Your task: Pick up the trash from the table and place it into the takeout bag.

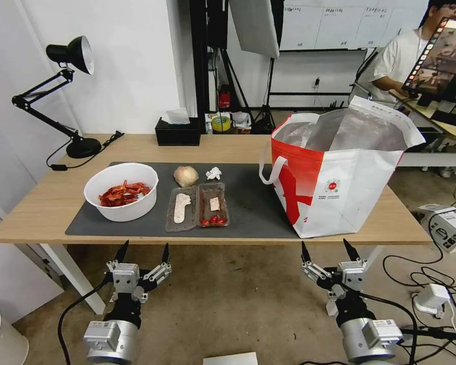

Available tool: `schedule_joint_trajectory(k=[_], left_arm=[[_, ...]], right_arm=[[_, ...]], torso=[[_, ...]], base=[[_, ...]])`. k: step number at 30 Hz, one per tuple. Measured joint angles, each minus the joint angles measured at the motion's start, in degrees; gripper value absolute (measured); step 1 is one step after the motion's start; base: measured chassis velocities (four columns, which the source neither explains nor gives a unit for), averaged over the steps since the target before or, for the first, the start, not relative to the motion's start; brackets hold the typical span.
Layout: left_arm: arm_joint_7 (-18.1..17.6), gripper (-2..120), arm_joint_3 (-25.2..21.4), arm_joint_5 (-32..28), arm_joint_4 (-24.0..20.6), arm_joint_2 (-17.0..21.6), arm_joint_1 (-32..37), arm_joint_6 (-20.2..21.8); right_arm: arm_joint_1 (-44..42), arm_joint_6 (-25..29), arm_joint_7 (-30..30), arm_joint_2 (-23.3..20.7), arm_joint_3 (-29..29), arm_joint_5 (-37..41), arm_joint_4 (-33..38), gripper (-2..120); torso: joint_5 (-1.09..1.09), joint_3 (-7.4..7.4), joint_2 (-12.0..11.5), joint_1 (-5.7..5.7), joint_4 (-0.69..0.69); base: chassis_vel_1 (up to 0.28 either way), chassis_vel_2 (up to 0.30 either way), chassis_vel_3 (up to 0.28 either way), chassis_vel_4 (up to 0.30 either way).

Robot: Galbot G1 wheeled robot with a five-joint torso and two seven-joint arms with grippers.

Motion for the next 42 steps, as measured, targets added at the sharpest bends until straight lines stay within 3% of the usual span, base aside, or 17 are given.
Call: schedule_joint_trajectory(k=[34,39,41,42], left_arm=[[0.0,100,0.0,0.0,0.0,0.0,0.01,0.0],[-1.08,100,0.03,-1.56,-0.82,0.63,-0.18,2.0],[-3.34,100,0.15,-4.78,-2.67,1.99,-0.63,6.01],[-3.34,100,0.15,-4.78,-2.67,1.99,-0.63,6.01]], right_arm=[[0.01,-0.02,0.0,-0.1,0.0,0.04,0.0,100],[1.42,-2.29,0.0,-3.67,0.91,2.62,0.51,100],[3.22,-5.2,0.0,-8.07,2.09,5.87,1.25,100],[3.22,-5.2,0.0,-8.07,2.09,5.87,1.25,100]], torso=[[0.0,0.0,0.0,0.0,0.0],[0.0,0.0,0.0,0.0,-0.01],[0.01,0.01,0.0,0.0,-0.01],[0.01,0.01,0.0,0.0,-0.01]], base=[[0.0,0.0,0.0,0.0],[0.0,0.0,0.0,0.0],[0.0,0.0,0.0,0.0],[0.0,0.0,0.0,0.0]])
